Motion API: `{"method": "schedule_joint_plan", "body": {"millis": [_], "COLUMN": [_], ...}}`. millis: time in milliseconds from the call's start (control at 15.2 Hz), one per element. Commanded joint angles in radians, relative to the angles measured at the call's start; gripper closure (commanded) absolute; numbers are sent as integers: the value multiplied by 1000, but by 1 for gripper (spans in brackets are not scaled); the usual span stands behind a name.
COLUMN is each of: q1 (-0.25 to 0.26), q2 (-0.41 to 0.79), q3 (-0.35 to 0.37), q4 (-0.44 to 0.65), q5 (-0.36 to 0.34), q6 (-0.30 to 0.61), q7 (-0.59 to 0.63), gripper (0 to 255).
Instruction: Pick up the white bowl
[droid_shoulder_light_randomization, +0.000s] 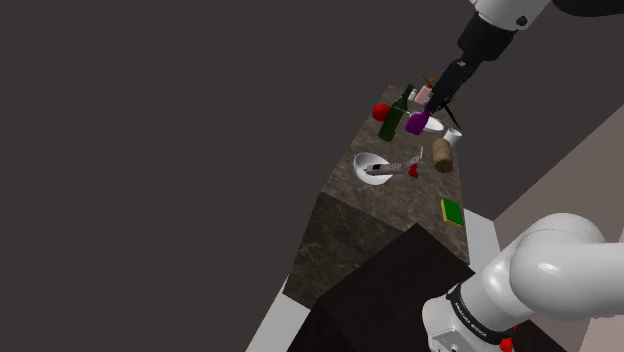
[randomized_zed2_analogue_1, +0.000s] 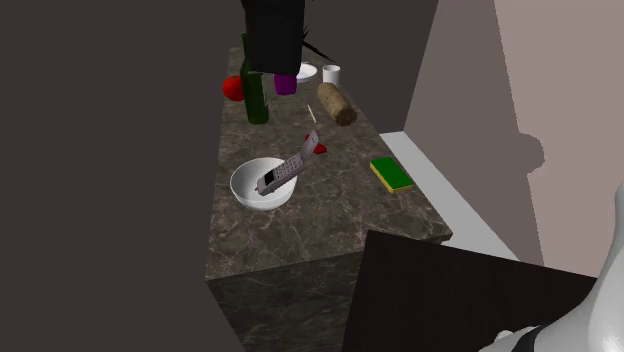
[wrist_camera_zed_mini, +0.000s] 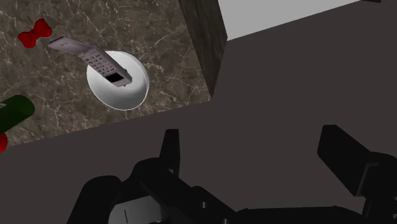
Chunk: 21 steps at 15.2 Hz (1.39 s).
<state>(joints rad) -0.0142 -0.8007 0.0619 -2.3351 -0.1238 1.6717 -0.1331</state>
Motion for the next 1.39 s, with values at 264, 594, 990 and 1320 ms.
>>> {"method": "schedule_joint_plan", "body": {"millis": [264,594,990,1320], "q1": [-16,-42,-77,-107], "q2": [39,123,278,445], "q3": [-36,-81,-135,-176], "q4": [-91,-177,-233,-238], "q5": [-29,-67,-114,-150], "q6": [134,310,528,707], "q7": [-19,-39,-59,-72], "gripper": [0,0,0,0]}}
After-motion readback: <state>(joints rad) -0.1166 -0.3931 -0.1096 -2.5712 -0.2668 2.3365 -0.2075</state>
